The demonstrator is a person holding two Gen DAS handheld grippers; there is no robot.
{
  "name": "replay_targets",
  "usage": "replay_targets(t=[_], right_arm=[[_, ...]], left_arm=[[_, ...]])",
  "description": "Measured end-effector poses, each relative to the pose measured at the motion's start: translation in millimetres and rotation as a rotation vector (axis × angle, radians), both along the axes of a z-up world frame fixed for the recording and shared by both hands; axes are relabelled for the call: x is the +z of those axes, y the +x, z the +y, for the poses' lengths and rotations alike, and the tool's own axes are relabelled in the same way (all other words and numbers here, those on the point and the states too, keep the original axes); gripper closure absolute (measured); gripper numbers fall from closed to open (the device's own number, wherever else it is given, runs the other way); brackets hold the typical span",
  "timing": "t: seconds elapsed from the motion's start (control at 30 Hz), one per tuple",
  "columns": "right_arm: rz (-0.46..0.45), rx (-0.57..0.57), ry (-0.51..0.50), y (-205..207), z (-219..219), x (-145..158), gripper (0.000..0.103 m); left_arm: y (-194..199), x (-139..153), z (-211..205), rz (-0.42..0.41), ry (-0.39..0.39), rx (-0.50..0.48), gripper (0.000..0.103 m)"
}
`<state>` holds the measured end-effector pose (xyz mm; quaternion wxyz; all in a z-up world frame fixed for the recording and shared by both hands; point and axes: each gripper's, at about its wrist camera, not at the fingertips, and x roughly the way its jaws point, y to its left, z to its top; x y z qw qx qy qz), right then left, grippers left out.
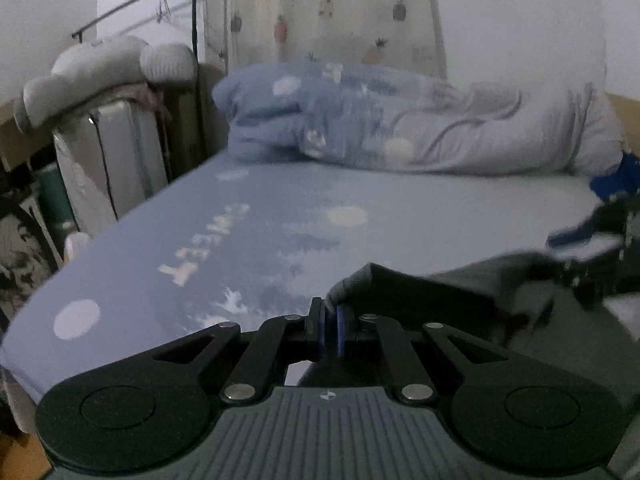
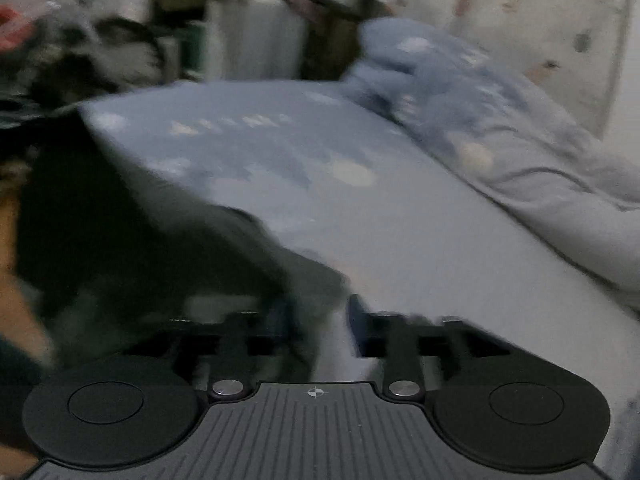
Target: Fold clothes
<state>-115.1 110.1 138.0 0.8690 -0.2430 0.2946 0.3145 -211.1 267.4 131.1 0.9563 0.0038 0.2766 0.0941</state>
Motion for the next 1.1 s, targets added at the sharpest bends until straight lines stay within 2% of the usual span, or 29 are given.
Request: replay_targets(t=[0.07,0.13,0.23,0.37,0.47,0.5,0.53,0.6,0.73,0.87,0.97,1.0,1.03,1.1], right_arm=[[-0.055,-0.023,0.021,-7,-5,5,0.041],[-0.142,0.008,0.008,-27,-7,11,0.033],[-0.247,0.049,-0.032,-58,-7,17,0.026],[-0.253,0.080,-0.045,-86,-10,34,0.023],[-0.266,0.169,-0.090,-108,1,42,0.025],[-0.269,0.213,-0.131,-109,10,39,0.026],[-0.271,0.257,-0.173,-111,20,36,0.032],[-0.261,0.330,-0.262,-113,36,25,0.038],[-0.265,0.438,-0.417,-106,61,-1,0.044],[-0.247,0.452,-0.487,-96,75,-19,0.055],[-0.230,0.422,-0.538,-82,81,-30,0.069],[-0.228,0.405,-0.538,-79,81,-32,0.073],[-0.226,0.387,-0.531,-75,81,-33,0.086],[-0.249,0.352,-0.511,-73,77,-30,0.091]], left_arm=[[8,-9,3,-0.008,-0.002,0.007,0.095],[18,-15,7,-0.022,-0.013,0.021,0.095],[32,-23,14,-0.046,-0.037,0.034,0.095],[40,-28,21,-0.067,-0.040,0.019,0.095],[32,-22,28,-0.090,-0.049,0.006,0.095],[30,-22,30,-0.096,-0.056,0.006,0.095],[29,-22,30,-0.096,-0.055,0.007,0.095],[28,-24,31,-0.096,-0.054,0.008,0.095],[17,-23,31,-0.103,-0.047,0.004,0.095],[15,-22,34,-0.112,-0.054,0.006,0.095],[14,-22,35,-0.113,-0.051,0.005,0.095],[14,-22,35,-0.114,-0.050,0.004,0.095],[13,-21,34,-0.115,-0.049,0.002,0.095],[12,-20,34,-0.117,-0.037,0.001,0.095]])
